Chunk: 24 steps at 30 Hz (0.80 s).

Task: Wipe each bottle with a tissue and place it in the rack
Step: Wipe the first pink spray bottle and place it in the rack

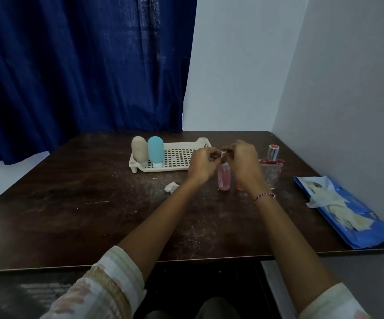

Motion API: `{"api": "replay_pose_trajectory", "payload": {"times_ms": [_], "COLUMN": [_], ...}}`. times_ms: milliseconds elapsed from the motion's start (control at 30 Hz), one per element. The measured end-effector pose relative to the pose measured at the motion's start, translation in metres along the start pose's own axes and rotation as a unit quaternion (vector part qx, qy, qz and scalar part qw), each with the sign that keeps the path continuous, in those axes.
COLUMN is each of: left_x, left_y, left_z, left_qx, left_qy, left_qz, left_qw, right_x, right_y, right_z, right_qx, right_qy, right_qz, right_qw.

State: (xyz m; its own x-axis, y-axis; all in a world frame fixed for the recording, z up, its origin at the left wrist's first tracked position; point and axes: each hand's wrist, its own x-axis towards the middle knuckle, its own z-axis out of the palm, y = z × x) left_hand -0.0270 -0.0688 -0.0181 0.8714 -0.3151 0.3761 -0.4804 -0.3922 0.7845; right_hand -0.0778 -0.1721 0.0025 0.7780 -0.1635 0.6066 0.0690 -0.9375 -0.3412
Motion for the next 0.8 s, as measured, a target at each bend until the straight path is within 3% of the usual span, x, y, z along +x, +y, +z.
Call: {"api": "replay_pose_trajectory", "payload": {"times_ms": [233, 400, 567, 633, 700, 800], "left_x": [0.001, 0.000, -0.001, -0.001, -0.001, -0.004], "left_y": [-0.024, -0.042, -0.061, -0.066, -0.072, -0.081], "left_z": [-0.041, -0.073, -0.085, -0.085, -0.083, -0.081], "left_qx": [-0.038, -0.036, -0.063, -0.092, -0.101, -0.112], "left_qy": [0.057, 0.088, 0.133, 0.149, 0.155, 0.157], "left_qz": [0.006, 0.038, 0.041, 0.030, 0.018, 0.004], "left_qw": [0.998, 0.995, 0.988, 0.984, 0.983, 0.981], "right_x": [0.010, 0.014, 0.012, 0.006, 0.000, -0.001], "right_y": [-0.020, -0.039, -0.051, -0.046, -0.037, -0.028], "right_z": [0.024, 0.041, 0.061, 0.070, 0.076, 0.080], "right_qx": [0.191, 0.323, 0.421, 0.416, 0.381, 0.312], "right_qy": [-0.001, -0.015, 0.003, 0.017, -0.028, -0.161], "right_qz": [-0.004, -0.004, 0.016, 0.038, 0.032, -0.041], "right_qw": [0.982, 0.946, 0.907, 0.908, 0.924, 0.935]}}
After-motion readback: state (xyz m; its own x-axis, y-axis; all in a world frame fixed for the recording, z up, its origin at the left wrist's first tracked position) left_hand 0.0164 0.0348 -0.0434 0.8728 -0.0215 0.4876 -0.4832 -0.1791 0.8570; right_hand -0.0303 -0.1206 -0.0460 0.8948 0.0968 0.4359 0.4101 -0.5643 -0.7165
